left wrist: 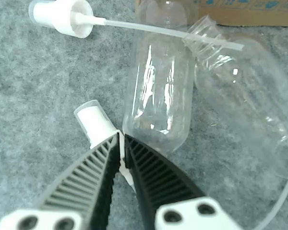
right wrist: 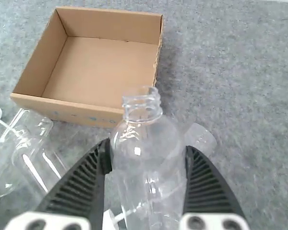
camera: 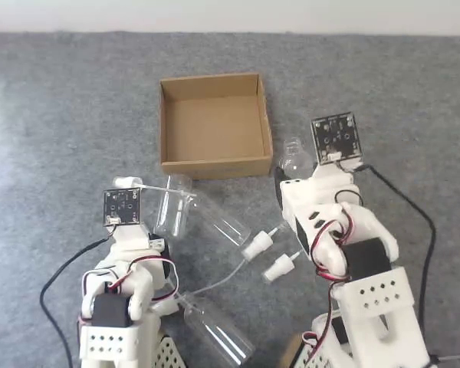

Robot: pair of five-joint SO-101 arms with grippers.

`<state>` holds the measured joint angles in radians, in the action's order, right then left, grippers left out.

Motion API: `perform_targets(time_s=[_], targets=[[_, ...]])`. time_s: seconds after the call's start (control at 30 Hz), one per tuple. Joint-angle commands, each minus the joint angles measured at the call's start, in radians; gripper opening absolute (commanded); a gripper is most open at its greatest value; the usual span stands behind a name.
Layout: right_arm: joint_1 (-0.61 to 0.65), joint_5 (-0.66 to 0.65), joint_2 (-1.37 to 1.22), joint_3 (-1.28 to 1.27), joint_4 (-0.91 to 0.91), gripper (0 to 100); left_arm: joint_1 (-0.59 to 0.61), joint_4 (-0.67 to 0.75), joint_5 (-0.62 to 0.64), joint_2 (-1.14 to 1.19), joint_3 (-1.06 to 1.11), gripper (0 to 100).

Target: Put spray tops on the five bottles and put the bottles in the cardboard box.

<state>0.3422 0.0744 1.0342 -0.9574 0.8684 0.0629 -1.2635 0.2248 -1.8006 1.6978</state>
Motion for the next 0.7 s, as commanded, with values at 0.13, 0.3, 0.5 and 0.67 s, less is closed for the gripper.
perform_targets(time_s=[0.13, 0.3, 0.5, 0.67], targets=[[-0.002, 0.008, 0.136, -0.135, -0.171, 7.2, 0.002, 0.002, 0.008, -0.023, -0.013, 1], [-0.002, 0.008, 0.237, -0.221, -0.2, 7.2, 0.002, 0.002, 0.008, -0.023, -0.013, 1], [-0.002, 0.008, 0.398, -0.324, -0.222, 7.2, 0.002, 0.002, 0.008, -0.023, -0.013, 1], [-0.002, 0.005, 0.558, -0.453, -0.282, 7.2, 0.002, 0.002, 0.008, -0.023, -0.013, 1]])
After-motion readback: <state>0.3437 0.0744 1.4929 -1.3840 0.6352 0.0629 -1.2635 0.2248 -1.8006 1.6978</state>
